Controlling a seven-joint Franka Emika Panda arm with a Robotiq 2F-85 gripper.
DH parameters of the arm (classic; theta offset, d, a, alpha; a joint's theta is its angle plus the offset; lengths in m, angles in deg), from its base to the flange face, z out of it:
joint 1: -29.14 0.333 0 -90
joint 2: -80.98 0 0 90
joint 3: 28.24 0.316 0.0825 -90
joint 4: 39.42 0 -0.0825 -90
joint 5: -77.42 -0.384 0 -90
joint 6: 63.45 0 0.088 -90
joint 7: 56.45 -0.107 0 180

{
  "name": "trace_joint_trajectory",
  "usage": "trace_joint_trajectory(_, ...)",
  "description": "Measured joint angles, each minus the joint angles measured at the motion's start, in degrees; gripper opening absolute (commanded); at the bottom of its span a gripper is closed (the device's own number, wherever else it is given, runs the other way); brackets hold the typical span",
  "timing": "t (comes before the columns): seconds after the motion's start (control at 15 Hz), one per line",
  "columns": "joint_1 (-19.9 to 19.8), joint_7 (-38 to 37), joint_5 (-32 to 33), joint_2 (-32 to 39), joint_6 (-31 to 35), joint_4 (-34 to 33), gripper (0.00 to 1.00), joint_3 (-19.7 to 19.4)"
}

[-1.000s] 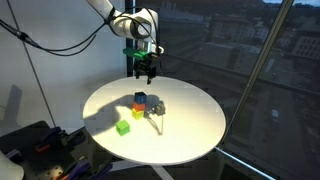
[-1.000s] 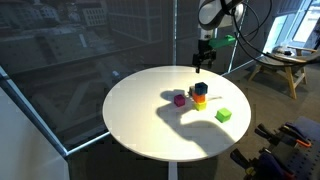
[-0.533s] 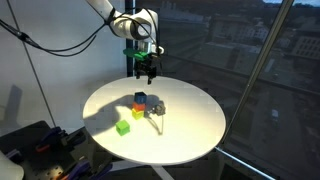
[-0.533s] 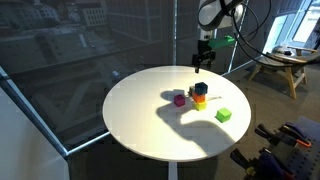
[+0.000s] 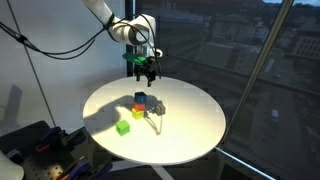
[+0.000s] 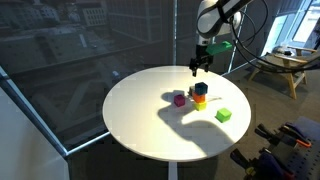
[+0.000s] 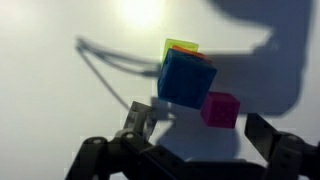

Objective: Place the blue block on the table

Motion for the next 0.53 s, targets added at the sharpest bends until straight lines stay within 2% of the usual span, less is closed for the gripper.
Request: trace_joint_trajectory(0.53,0.64,-0.71,0.00,1.19,2.49,3.00,1.00,0.00)
